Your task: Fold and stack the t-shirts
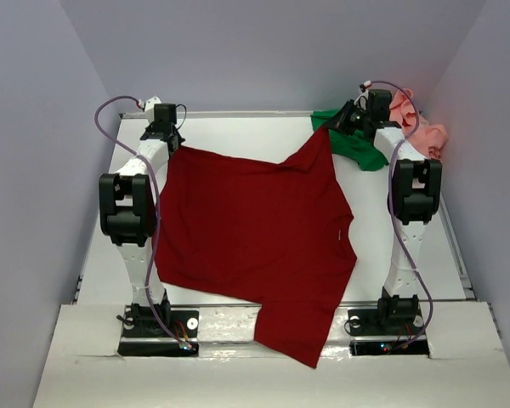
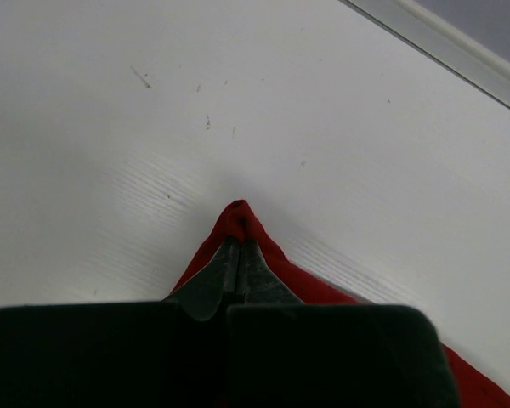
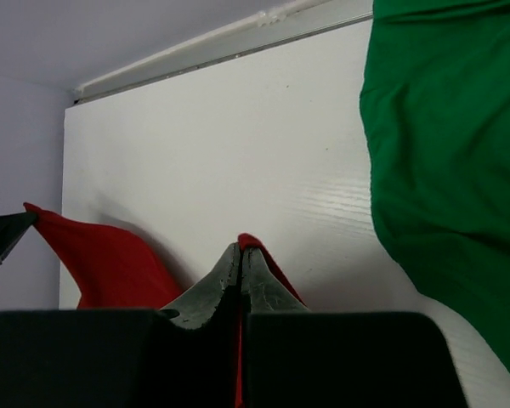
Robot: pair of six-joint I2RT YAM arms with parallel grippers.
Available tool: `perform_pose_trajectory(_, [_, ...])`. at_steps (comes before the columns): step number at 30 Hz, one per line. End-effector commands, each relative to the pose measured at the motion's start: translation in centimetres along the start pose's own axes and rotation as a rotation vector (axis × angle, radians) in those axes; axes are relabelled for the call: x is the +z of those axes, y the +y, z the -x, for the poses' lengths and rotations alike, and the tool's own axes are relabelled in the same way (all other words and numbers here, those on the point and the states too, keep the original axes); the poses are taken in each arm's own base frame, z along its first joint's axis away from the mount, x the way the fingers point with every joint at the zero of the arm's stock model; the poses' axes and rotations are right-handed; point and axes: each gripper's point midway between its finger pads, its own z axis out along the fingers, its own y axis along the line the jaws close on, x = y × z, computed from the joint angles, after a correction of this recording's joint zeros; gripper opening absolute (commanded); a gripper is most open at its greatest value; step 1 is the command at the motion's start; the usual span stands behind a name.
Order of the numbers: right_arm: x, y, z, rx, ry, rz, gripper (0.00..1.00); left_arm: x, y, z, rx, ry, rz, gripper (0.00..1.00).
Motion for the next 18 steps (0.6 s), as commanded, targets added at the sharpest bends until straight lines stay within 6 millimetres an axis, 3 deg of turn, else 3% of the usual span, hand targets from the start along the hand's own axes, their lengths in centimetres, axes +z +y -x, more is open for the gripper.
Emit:
perform_pose_trajectory(1, [0.2, -0.2, 2.4, -0.071, -0.068, -0.075, 0.00, 0.0, 0.5, 3.1, -0.014, -0.052, 0.005, 0.00])
perform_pose_trajectory(11, [1.1, -3.0, 1.8, -0.044, -0.052, -0.140, 0.00, 2.6, 4.2, 2.8, -0.027, -0.016, 0.069, 0.00])
perform_pose_trajectory(18, [2.4, -2.9, 1.9, -0.031, -0.038, -0.086, 0.00, 4.3, 4.2, 3.6, -0.022, -0.018, 0.044, 0.00])
